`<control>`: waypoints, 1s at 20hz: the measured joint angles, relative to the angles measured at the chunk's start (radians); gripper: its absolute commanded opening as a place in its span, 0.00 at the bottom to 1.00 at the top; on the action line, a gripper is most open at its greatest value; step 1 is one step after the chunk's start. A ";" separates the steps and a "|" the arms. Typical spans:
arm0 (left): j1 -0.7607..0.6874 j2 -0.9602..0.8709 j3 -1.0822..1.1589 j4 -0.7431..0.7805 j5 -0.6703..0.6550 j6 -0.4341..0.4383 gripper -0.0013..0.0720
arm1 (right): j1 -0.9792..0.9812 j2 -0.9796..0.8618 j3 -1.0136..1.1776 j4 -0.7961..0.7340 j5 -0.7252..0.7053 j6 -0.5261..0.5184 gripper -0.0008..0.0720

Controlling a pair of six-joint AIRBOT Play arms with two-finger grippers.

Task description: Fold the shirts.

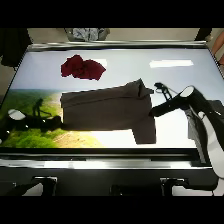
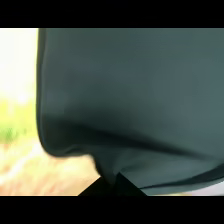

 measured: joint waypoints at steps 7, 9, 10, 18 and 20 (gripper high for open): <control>0.041 0.195 0.843 0.063 0.026 -0.012 0.05 | 0.002 0.462 0.468 -0.161 -0.139 -0.057 0.08; 0.045 0.241 1.012 0.096 0.031 -0.044 0.05 | 0.001 0.586 0.537 -0.190 -0.167 -0.059 0.08; 0.046 0.264 1.064 0.108 0.035 -0.055 0.05 | 0.001 0.636 0.558 -0.200 -0.180 -0.053 0.08; 0.048 0.338 1.165 0.177 -0.048 -0.088 0.05 | 0.001 0.778 0.610 -0.283 -0.132 -0.006 0.08; 0.048 0.320 1.107 0.189 -0.088 -0.087 0.05 | 0.001 0.735 0.612 -0.299 -0.108 0.002 0.08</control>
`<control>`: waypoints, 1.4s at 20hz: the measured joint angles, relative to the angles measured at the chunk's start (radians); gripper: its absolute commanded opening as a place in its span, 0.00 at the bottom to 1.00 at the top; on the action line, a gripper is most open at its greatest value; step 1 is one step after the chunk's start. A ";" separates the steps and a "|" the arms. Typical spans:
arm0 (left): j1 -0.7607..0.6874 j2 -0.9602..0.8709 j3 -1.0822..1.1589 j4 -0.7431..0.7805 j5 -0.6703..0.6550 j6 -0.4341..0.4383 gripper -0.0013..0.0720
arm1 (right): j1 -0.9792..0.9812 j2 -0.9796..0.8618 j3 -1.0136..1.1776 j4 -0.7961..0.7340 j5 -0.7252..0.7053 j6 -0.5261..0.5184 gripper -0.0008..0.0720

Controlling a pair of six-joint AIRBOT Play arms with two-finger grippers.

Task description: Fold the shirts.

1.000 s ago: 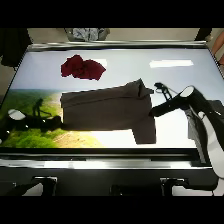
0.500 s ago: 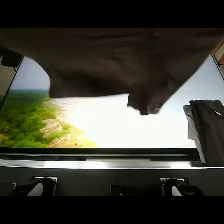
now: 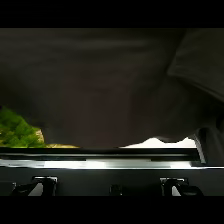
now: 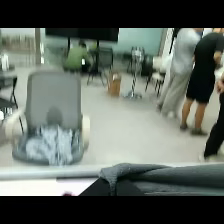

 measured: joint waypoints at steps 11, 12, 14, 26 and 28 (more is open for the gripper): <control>0.001 -0.452 -0.485 0.071 0.199 0.106 0.06 | 0.001 -0.845 0.001 0.198 0.032 0.056 0.08; 0.001 -0.516 -0.489 0.081 0.226 0.108 0.06 | 0.001 -0.919 0.001 0.267 -0.011 0.064 0.08; 0.002 -0.621 -0.486 0.082 0.263 0.109 0.06 | 0.000 -1.030 0.000 0.400 -0.086 0.077 0.08; 0.099 -0.810 -0.365 -0.060 -0.089 0.075 0.81 | -0.166 -1.081 0.038 0.492 0.170 0.114 0.85; 0.122 -0.778 -0.445 -0.029 -0.207 0.060 0.81 | -0.219 -1.044 0.016 0.363 0.332 0.132 0.85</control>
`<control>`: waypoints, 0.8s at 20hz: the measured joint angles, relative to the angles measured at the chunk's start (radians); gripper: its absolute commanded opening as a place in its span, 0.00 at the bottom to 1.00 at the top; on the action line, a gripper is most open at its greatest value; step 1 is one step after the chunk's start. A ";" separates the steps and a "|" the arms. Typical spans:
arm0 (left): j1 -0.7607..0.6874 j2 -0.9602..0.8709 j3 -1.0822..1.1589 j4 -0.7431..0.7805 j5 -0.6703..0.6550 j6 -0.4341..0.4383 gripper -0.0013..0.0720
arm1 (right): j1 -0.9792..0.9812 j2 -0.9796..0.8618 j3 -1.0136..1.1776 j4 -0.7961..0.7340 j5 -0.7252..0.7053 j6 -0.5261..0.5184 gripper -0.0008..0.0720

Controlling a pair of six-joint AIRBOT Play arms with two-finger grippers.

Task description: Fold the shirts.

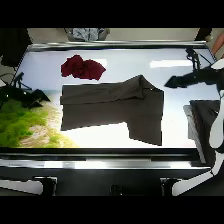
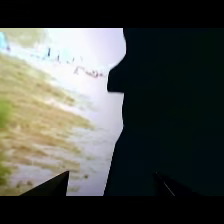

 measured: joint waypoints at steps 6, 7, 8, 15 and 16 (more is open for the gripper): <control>-0.021 0.145 -0.429 -0.064 0.049 0.054 0.81 | -0.053 0.109 -0.212 -0.184 0.164 0.005 0.85; -0.029 0.150 -0.468 -0.081 0.074 0.060 0.81 | -0.055 0.117 -0.236 -0.195 0.166 0.005 0.85; -0.038 0.152 -0.498 -0.090 0.100 0.066 0.81 | -0.058 0.123 -0.253 -0.203 0.167 0.003 0.85; -0.098 0.150 -0.563 -0.157 0.248 0.071 0.09 | -0.059 0.142 -0.317 -0.240 0.172 -0.025 0.89; -0.102 0.150 -0.566 -0.159 0.255 0.072 0.06 | -0.052 0.144 -0.340 -0.245 0.162 -0.027 0.92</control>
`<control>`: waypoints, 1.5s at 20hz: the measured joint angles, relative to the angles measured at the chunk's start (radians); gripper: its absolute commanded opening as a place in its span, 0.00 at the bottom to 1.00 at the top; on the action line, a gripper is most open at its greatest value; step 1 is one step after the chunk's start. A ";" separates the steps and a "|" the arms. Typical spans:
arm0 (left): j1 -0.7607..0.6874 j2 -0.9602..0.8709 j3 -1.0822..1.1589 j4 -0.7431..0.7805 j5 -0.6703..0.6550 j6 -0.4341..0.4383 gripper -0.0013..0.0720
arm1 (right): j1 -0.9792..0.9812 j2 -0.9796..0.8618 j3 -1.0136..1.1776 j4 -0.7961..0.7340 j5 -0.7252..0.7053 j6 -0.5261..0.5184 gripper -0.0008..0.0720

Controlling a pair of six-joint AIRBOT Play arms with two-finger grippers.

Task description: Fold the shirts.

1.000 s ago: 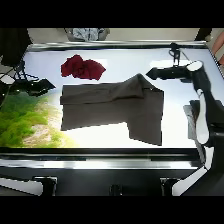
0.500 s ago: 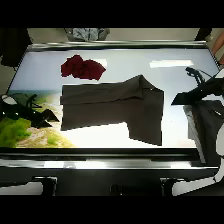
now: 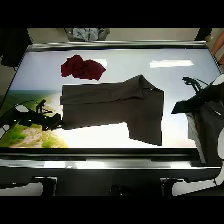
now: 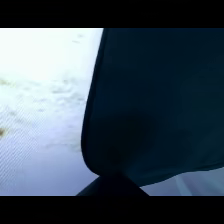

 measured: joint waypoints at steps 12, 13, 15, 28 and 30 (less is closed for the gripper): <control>-0.008 0.008 -0.004 -0.010 0.011 0.042 0.05 | 0.085 -0.085 -0.164 0.150 -0.311 0.011 0.40; -0.008 0.008 -0.004 -0.009 0.011 0.045 0.05 | 0.087 -0.095 -0.166 0.164 -0.332 0.012 0.08; -0.006 0.008 0.005 -0.009 0.010 0.056 0.05 | 0.090 -0.105 -0.165 0.191 -0.352 0.016 0.08; 0.030 0.420 1.117 0.172 0.018 -0.031 0.05 | 0.090 0.637 0.408 0.034 -0.561 -0.144 0.08; 0.031 0.531 1.147 0.227 0.052 -0.067 0.05 | 0.090 0.769 0.442 -0.044 -0.602 -0.143 0.08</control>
